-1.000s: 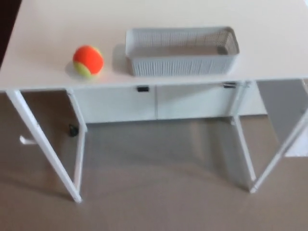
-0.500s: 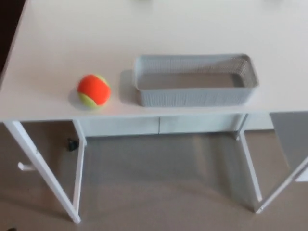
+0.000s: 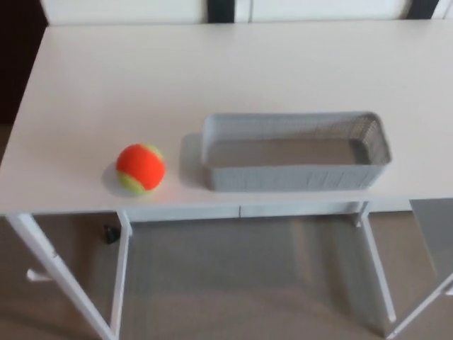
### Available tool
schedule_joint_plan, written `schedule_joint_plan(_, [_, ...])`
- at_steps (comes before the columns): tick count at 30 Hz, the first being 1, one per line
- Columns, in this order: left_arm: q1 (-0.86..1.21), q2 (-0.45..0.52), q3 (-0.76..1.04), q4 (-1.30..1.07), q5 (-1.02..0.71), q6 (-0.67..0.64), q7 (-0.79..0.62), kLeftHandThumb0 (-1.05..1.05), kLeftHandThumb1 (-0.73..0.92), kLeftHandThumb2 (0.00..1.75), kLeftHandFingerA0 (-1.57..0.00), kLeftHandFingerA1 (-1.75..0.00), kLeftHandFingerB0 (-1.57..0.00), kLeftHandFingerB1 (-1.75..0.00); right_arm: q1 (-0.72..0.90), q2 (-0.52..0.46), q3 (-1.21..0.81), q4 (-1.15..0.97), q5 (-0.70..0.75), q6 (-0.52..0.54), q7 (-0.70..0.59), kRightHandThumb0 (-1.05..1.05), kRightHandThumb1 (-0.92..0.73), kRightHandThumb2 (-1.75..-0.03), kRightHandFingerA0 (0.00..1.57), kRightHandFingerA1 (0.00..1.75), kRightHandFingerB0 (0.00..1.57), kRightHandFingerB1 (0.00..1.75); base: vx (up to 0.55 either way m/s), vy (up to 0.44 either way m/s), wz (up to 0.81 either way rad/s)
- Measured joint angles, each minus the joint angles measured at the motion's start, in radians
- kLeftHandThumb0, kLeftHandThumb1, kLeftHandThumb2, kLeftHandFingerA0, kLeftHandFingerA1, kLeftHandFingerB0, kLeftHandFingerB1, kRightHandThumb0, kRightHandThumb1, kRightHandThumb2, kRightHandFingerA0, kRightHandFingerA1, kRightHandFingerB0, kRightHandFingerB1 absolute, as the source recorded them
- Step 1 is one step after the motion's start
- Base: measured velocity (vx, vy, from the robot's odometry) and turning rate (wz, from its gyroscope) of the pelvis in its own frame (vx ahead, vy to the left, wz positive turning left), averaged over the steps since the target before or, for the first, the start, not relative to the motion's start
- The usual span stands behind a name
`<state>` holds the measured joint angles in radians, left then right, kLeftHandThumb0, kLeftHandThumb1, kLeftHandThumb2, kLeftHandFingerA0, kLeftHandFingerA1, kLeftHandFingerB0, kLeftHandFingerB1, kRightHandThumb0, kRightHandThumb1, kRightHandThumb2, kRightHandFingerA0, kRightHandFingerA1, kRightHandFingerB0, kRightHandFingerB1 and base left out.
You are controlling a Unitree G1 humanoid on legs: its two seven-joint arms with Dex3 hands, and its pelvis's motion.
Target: The robot walk towards a table in front and uses its left hand to pickup a tennis ball on the left side and put it in a container on the right hand side
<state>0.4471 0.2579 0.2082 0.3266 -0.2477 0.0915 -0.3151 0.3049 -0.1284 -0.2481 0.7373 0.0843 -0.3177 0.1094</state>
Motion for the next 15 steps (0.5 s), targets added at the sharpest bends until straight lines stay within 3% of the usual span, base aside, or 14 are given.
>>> schedule_joint_plan(2, [-0.005, 0.002, -0.005, 0.001, 0.004, 0.001, -0.002, -0.14, 0.49, 0.91, -0.28, -0.55, -0.08, -0.46, -0.004, -0.007, -0.002, 0.014, 0.0, -0.002, -0.003, -0.73, -0.36, -0.61, 0.39, 1.15, 0.23, 0.93, 0.02, 0.005, -0.04])
schedule_joint_plan(3, [-0.007, 0.002, -0.008, 0.005, 0.006, 0.001, -0.003, -0.15, 0.49, 0.91, -0.27, -0.55, -0.08, -0.46, -0.007, -0.009, -0.002, 0.017, -0.001, -0.004, -0.004, -0.74, -0.24, -0.82, 0.52, 0.99, 0.3, 0.81, 0.07, -0.121, -0.03])
schedule_joint_plan(4, [-0.009, 0.003, -0.01, 0.007, 0.008, 0.0, -0.004, -0.15, 0.49, 0.91, -0.27, -0.55, -0.08, -0.46, -0.008, -0.009, -0.002, 0.02, 0.0, -0.006, -0.005, -0.74, -0.24, -0.82, 0.52, 0.99, 0.3, 0.81, 0.04, -0.087, -0.05])
schedule_joint_plan(5, [-0.011, 0.003, -0.011, 0.009, 0.009, 0.0, -0.005, -0.15, 0.49, 0.91, -0.26, -0.54, -0.08, -0.46, -0.011, -0.009, -0.002, 0.023, 0.0, -0.008, -0.005, -0.72, -0.36, -0.61, 0.39, 1.13, 0.23, 0.94, 0.04, -0.06, -0.1])
schedule_joint_plan(9, [-0.014, 0.005, -0.011, 0.017, 0.009, 0.0, -0.011, -0.14, 0.5, 0.92, -0.24, -0.54, -0.07, -0.46, -0.021, -0.011, -0.001, 0.04, 0.0, -0.019, -0.006, -0.71, -0.34, -0.63, 0.46, 1.09, 0.24, 0.93, 0.04, 0.027, -0.1])
schedule_joint_plan(10, [-0.012, 0.005, -0.01, 0.016, 0.009, 0.001, -0.011, -0.21, 0.65, 0.63, -0.3, -0.39, -0.18, -0.33, -0.021, -0.011, 0.0, 0.041, -0.001, -0.02, -0.006, -0.74, -0.25, -0.82, 0.49, 0.96, 0.31, 0.82, 0.01, 0.106, -0.02])
schedule_joint_plan(11, [-0.011, 0.004, -0.011, 0.012, 0.009, 0.001, -0.012, -0.22, 0.65, 0.63, -0.29, -0.39, -0.18, -0.34, -0.02, -0.011, 0.001, 0.04, -0.001, -0.021, -0.007, -0.72, -0.36, -0.6, 0.43, 1.1, 0.26, 0.92, 0.04, 0.125, -0.02])
schedule_joint_plan(12, [-0.011, 0.005, -0.01, 0.007, 0.009, 0.001, -0.013, -0.22, 0.65, 0.63, -0.29, -0.39, -0.18, -0.34, -0.021, -0.011, 0.002, 0.037, -0.001, -0.021, -0.007, -0.72, -0.36, -0.6, 0.43, 1.1, 0.26, 0.92, 0.12, 0.116, -0.09])
schedule_joint_plan(13, [-0.012, 0.006, -0.01, 0.009, 0.009, 0.002, -0.013, -0.15, 0.49, 0.91, -0.25, -0.54, -0.08, -0.46, -0.021, -0.01, 0.003, 0.036, -0.001, -0.021, -0.007, -0.72, -0.35, -0.63, 0.39, 1.15, 0.23, 0.97, 0.17, 0.168, 0.26])
schedule_joint_plan(14, [-0.013, 0.008, -0.011, 0.002, 0.01, 0.004, -0.015, -0.15, 0.49, 0.91, -0.25, -0.54, -0.08, -0.46, -0.024, -0.011, 0.004, 0.035, -0.001, -0.024, -0.008, -0.72, -0.35, -0.63, 0.39, 1.15, 0.23, 0.97, 0.19, 0.139, -0.26])
schedule_joint_plan(15, [-0.012, 0.012, -0.01, 0.002, 0.01, 0.004, -0.014, -0.19, 0.68, 0.63, -0.28, -0.37, -0.19, -0.32, -0.025, -0.009, 0.006, 0.035, -0.001, -0.025, -0.008, -0.72, -0.35, -0.61, 0.43, 1.14, 0.23, 0.95, 0.2, 0.133, 0.23])
